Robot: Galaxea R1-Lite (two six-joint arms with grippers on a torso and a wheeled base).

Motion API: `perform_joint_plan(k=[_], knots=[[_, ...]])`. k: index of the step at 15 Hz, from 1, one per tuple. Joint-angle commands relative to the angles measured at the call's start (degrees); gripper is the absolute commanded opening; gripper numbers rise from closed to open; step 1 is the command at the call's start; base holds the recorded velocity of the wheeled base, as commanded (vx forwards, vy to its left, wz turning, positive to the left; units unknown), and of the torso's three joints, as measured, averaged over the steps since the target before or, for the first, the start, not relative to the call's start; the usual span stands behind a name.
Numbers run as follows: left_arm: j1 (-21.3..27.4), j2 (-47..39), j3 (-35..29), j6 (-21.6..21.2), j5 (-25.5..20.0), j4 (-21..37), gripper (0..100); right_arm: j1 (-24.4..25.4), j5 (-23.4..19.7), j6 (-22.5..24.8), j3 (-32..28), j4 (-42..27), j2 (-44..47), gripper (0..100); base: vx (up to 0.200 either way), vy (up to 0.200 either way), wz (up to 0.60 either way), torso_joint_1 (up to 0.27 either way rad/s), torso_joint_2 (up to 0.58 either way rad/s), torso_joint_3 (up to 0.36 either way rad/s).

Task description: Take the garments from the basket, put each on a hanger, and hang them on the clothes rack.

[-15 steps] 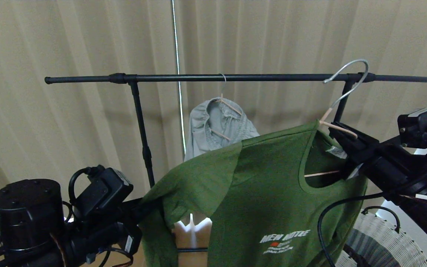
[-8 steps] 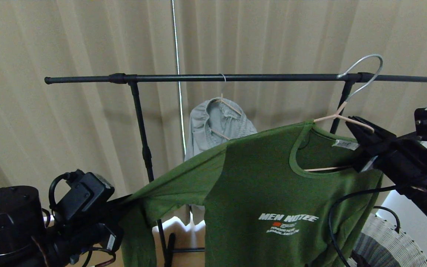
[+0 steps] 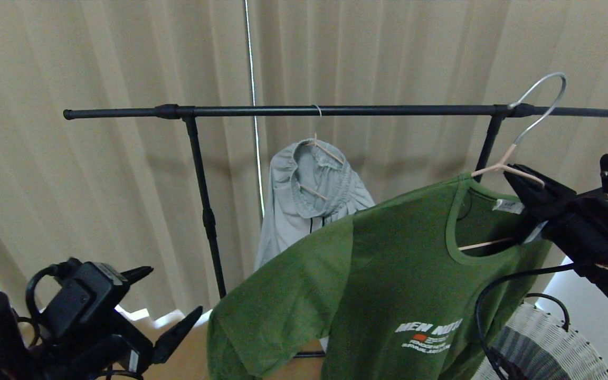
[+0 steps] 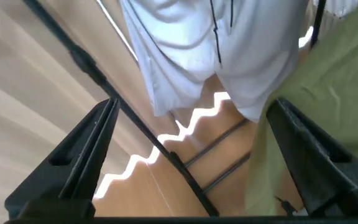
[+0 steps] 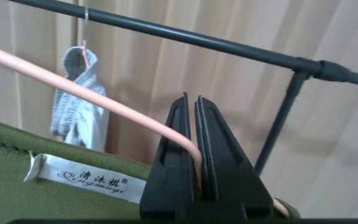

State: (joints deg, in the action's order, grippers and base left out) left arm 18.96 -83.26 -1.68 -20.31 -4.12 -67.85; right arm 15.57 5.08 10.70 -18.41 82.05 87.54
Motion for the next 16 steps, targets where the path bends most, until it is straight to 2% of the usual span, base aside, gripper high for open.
perform_joint_plan(k=[1, 3, 4, 5, 6, 8, 10, 12, 14, 16], knots=[[-5.7, 6.5, 1.7, 2.0, -0.4, -1.2, 100, -2.6, 0.0, 0.8, 1.0, -0.4, -0.1, 0, 0.000, 0.000, 0.00, 0.000, 0.00, 0.000], [-6.1, 8.0, 1.4, 6.4, -0.3, -1.4, 100, -4.8, 0.0, 4.4, -1.7, -5.3, 0.0, 0, 0.000, 0.000, 0.00, 0.000, 0.00, 0.000], [-6.1, 8.9, 1.1, 7.2, -0.3, -1.4, 100, -4.9, 0.2, 7.1, -3.5, -10.9, -0.7, 0, 0.000, 0.000, 0.00, 0.000, 0.00, 0.000], [-6.1, 8.9, 1.1, 7.2, -0.3, -1.4, 100, -4.9, 0.2, 7.1, -3.5, -10.9, -0.7, 0, 0.000, 0.000, 0.00, 0.000, 0.00, 0.000], [-5.8, 10.4, 1.7, 7.2, -0.4, -1.4, 100, -4.9, 0.8, 8.2, -7.6, -22.8, -3.4, 0, 0.000, 0.000, 0.00, 0.000, 0.00, 0.000], [-5.2, 13.6, 1.7, 7.6, -2.2, -1.3, 100, -4.9, 1.8, 8.2, -13.9, -38.3, -6.9, 0, 0.000, 0.000, 0.00, 0.000, 0.00, 0.000], [-5.8, 15.1, 1.7, 7.7, -2.2, -0.8, 100, -4.6, 2.6, 8.2, -19.8, -52.4, -8.8, 0, 0.000, 0.000, 0.00, 0.000, 0.00, 0.000], [-8.9, 15.2, 1.7, 7.7, -2.4, -0.3, 100, -4.7, 4.1, 8.0, -24.7, -63.7, -9.1, 0, 0.000, 0.000, 0.00, 0.000, 0.00, 0.000], [-10.1, 15.0, 1.7, 8.8, -2.7, -0.2, 100, -5.0, 8.4, 7.8, -28.4, -68.8, -8.7, 0, 0.000, 0.000, 0.00, 0.000, 0.00, 0.000], [-9.6, 14.8, 1.7, 9.1, -3.0, -0.3, 100, -6.7, 11.5, 7.8, -29.8, -70.0, -8.8, 0, 0.000, 0.000, 0.00, 0.000, 0.00, 0.000]])
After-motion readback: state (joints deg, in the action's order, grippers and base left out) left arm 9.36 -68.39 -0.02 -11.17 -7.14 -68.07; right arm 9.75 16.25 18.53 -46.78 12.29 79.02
